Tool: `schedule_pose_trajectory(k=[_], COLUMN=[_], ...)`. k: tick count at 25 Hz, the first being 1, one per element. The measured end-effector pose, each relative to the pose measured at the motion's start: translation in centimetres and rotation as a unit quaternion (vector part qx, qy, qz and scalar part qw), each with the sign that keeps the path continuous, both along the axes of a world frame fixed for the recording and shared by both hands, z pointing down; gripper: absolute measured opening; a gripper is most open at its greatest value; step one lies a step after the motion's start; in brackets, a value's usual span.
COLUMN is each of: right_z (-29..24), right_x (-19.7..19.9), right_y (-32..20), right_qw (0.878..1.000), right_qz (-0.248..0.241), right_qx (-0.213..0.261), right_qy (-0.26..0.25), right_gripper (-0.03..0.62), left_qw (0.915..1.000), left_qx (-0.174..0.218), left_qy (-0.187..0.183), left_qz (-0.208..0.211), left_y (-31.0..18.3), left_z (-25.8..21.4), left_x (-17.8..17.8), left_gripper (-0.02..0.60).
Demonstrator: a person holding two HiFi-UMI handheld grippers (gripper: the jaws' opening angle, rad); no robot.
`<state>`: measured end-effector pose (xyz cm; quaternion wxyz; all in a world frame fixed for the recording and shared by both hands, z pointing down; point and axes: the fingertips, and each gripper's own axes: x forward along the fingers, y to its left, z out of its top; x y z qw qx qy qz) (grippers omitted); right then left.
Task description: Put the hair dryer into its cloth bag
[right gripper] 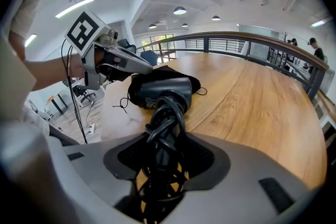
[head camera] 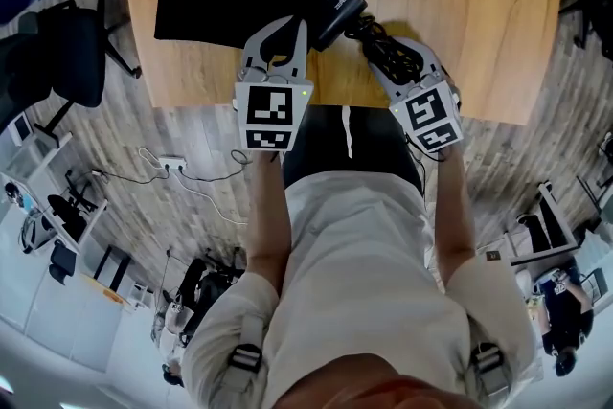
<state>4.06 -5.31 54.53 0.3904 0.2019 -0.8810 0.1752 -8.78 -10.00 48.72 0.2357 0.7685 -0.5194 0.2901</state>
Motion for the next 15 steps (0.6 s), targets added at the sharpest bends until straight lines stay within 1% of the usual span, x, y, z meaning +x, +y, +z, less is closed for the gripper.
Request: schedule_pose_trajectory(k=[5,15], right_z=[0.3,0.2], right_x=[-1.4,-4.0], right_y=[0.3,-0.4], right_qw=[1.000,0.999], right_qz=[-0.015,-0.043], right_qx=[-0.008,-0.007], right_qy=[-0.002,-0.004], right_gripper=[0.212,0.212], left_qw=[1.0000,0.9996], left_qx=[-0.001,-0.004], left_qy=[0.006,0.017], left_qz=[0.008,0.021], left_y=[0.6,1.3], left_z=[-0.2,-0.5], left_x=[-0.2,-0.1], left_gripper=[0.023,0.023])
